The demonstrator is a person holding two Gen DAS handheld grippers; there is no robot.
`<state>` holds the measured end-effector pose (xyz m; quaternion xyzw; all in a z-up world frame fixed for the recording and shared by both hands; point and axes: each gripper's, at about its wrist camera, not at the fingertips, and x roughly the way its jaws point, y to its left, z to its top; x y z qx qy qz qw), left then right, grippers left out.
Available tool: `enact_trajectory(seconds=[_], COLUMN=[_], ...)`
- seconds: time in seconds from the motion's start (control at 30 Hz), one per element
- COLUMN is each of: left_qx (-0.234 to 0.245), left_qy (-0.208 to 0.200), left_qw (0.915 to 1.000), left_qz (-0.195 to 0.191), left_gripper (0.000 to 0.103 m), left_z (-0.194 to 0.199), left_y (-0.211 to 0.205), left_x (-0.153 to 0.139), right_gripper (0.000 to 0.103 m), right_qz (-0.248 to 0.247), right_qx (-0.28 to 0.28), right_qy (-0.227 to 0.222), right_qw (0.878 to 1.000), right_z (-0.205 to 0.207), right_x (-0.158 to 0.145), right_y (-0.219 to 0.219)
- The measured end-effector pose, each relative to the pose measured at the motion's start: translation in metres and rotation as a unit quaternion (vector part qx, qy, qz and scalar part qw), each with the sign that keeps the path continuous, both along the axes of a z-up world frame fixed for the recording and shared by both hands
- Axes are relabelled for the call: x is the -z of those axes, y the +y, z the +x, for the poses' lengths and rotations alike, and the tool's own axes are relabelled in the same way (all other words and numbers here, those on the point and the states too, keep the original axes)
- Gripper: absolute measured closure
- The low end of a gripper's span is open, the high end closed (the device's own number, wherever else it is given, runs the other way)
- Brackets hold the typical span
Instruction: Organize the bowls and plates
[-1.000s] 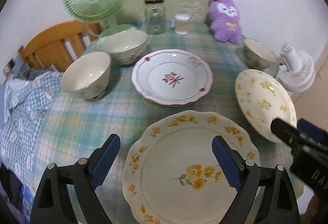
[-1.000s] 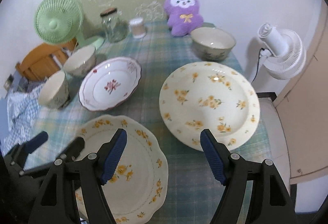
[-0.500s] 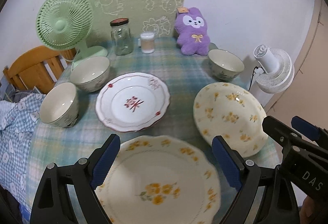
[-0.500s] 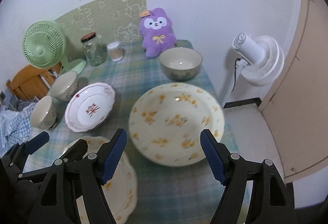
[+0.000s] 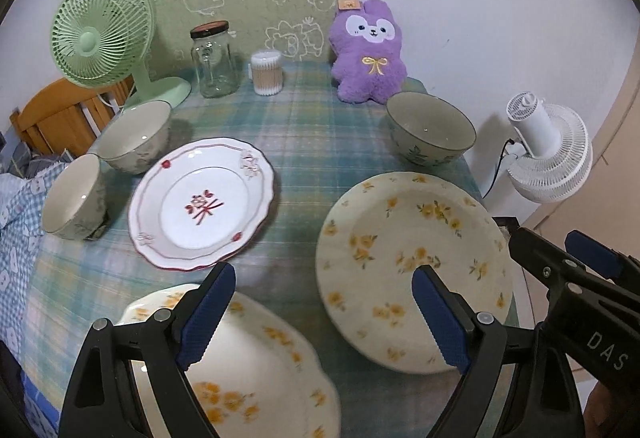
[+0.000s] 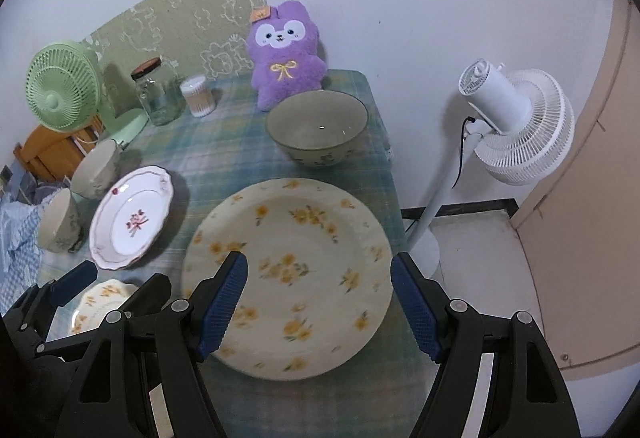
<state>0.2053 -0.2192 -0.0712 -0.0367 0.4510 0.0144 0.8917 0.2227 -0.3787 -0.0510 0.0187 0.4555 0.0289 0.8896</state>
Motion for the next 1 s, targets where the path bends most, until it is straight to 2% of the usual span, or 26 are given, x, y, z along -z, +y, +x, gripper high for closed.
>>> enact_trajectory(seconds=[0.2,0.4,0.6,0.73,1.0], left_qx=[-0.013,-0.023,-0.029,-0.029,-0.036], left_qy=[0.012,0.018,0.040,0.053,0.071], left_qw=[0.9998,0.9995,0.9987,0.9981,0.9968], left_qz=[-0.003,0.015,0.015,0.002,0.006], left_gripper=[0.013,0.014,0.022,0.027,0.033], left_z=[0.023,0.039,0.051,0.055,0.064], left_y=[-0.016,-0.024,-0.026,-0.027,-0.030], left_x=[0.018,0.035,0.054,0.064,0.076], right_gripper=[0.026,0.026,0.026,0.026,0.026], right_qz=[-0.001,-0.003,0.003,0.003,-0.002], right_qx=[-0.008,-0.017,-0.014,-0.015,-0.028], right_qy=[0.013,0.025,0.047,0.060,0.076], right_qw=[1.000,1.000,0.999,0.998,0.997], right_z=[0.024,0.044,0.056,0.062,0.074], right_x=[0.017,0.036,0.056,0.069,0.087], right_y=[-0.016,-0.021,-0.028,-0.031,-0.031])
